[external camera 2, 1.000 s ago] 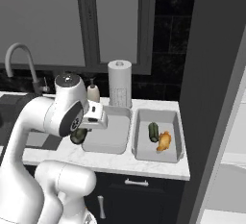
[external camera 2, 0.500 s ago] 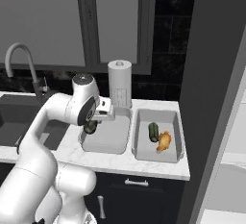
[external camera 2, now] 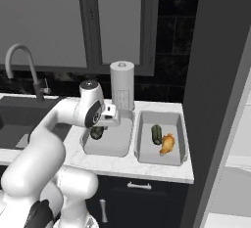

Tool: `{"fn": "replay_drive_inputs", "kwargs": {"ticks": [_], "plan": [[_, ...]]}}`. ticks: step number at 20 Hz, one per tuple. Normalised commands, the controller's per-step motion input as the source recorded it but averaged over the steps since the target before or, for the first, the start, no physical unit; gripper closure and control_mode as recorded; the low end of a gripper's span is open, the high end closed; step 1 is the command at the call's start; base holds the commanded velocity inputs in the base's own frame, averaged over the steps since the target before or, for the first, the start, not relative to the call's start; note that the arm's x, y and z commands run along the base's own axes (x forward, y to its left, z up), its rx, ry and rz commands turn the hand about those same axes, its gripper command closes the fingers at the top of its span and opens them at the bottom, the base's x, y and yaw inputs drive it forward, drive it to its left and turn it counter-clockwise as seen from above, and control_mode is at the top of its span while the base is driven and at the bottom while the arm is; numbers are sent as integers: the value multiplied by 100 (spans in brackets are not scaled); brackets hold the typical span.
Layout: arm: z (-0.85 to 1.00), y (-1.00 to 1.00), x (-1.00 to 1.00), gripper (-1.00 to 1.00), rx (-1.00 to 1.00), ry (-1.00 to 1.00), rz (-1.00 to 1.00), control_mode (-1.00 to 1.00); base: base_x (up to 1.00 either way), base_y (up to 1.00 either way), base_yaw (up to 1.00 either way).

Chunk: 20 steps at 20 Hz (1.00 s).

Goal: Place one cucumber and one chicken drumstick in each tupperware on the nearby counter, to pack two identical lunches.

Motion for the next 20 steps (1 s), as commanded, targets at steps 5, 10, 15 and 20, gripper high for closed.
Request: {"fn": "replay_drive_inputs", "kwargs": {"ticks": [5,10,15,20], "plan": [[-39,0,79,100,-5,0,0,-100,0,0,0],[-14,0,92,100,-2,2,-1,-100,0,0,0],[-12,1,50,100,0,4,-1,-100,0,0,0],[-33,0,0,100,0,0,0,-100,0,0,0]]}}
